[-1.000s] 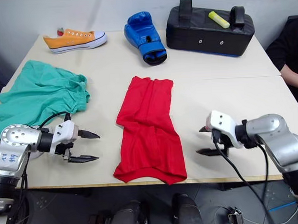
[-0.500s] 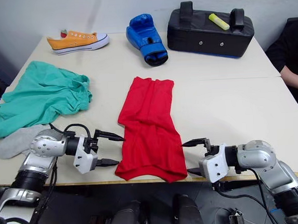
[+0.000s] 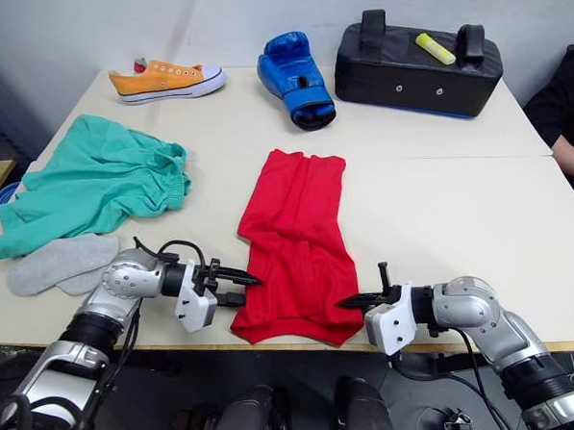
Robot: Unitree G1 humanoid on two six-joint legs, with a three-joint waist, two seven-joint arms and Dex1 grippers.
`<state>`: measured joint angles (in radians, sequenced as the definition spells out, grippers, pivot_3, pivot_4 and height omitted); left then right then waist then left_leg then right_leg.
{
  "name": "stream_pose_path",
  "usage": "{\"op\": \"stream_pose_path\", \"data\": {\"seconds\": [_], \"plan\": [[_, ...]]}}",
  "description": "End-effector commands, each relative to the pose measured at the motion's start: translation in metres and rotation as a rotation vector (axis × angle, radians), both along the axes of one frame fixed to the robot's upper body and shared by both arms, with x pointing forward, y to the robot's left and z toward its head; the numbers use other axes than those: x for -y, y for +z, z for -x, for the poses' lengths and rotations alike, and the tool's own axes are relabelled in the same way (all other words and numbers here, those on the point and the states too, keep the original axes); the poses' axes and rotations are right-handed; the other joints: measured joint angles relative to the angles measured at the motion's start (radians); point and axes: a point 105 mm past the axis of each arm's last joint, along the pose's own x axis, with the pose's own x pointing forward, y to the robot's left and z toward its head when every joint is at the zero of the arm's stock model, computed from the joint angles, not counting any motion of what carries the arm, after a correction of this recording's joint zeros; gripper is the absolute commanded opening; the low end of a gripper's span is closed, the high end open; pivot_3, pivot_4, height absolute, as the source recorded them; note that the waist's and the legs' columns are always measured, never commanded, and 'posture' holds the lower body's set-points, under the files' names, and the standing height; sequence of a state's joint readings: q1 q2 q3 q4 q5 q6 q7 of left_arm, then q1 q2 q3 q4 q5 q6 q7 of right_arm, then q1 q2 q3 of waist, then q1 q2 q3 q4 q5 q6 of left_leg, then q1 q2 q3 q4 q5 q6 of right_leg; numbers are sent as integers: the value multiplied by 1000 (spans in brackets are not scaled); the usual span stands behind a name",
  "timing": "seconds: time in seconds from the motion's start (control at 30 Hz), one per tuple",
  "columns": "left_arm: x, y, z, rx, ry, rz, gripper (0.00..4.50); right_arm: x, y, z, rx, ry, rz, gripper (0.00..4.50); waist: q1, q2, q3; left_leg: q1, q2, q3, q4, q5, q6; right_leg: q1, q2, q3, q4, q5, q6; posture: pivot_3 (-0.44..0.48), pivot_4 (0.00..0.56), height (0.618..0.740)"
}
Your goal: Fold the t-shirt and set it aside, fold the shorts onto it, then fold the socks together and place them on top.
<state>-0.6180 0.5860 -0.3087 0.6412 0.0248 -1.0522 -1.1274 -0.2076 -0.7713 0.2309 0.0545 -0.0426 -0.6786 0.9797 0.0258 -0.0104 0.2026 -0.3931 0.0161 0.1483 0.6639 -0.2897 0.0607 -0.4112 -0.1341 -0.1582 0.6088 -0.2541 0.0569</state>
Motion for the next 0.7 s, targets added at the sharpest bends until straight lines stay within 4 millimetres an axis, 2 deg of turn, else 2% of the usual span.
{"op": "stream_pose_path", "data": {"seconds": [0.03,0.1,0.3,0.37,0.5,0.6,0.63,0.7], "plan": [[7,11,-3,-108,43,70,540,-5,25,2,-43,-23,-93,0,-3,0,0,0,0,0,0,0,0,0,0,0,0,0,0,0,150,740],[6,17,4,-213,51,88,34,-8,36,7,-107,-38,-140,0,-4,1,0,-1,1,0,0,2,3,-1,1,0,1,-1,0,0,150,740],[-5,36,51,-538,42,63,34,-12,66,29,-379,-66,-239,0,-24,2,2,-4,2,-1,0,3,0,-3,2,-1,0,-3,0,0,150,740],[-7,47,63,-646,79,95,34,-13,73,44,-502,-69,-265,0,-24,3,2,-4,2,-2,0,0,1,-2,2,-1,-1,-3,0,0,150,740],[-10,59,81,-842,129,128,34,-12,77,65,-689,-74,-285,0,-21,3,2,-3,2,-4,0,-3,-1,-1,2,-1,-2,-4,1,0,150,740],[-20,59,99,-1043,159,127,34,-9,81,76,-839,-66,-310,0,-24,3,2,-4,2,-4,-1,-4,-1,-1,2,-1,-2,-5,1,0,150,740],[-21,60,99,-1076,177,150,34,-8,85,76,-858,-69,-325,0,-25,3,2,-3,2,-4,-1,-4,-1,-1,2,-1,-3,-5,1,0,150,740],[-25,68,72,-1078,280,304,34,-8,101,50,-819,-104,-408,0,-24,3,3,-3,2,-4,-1,-4,-1,-1,2,-1,-3,-5,1,0,150,740]]}}
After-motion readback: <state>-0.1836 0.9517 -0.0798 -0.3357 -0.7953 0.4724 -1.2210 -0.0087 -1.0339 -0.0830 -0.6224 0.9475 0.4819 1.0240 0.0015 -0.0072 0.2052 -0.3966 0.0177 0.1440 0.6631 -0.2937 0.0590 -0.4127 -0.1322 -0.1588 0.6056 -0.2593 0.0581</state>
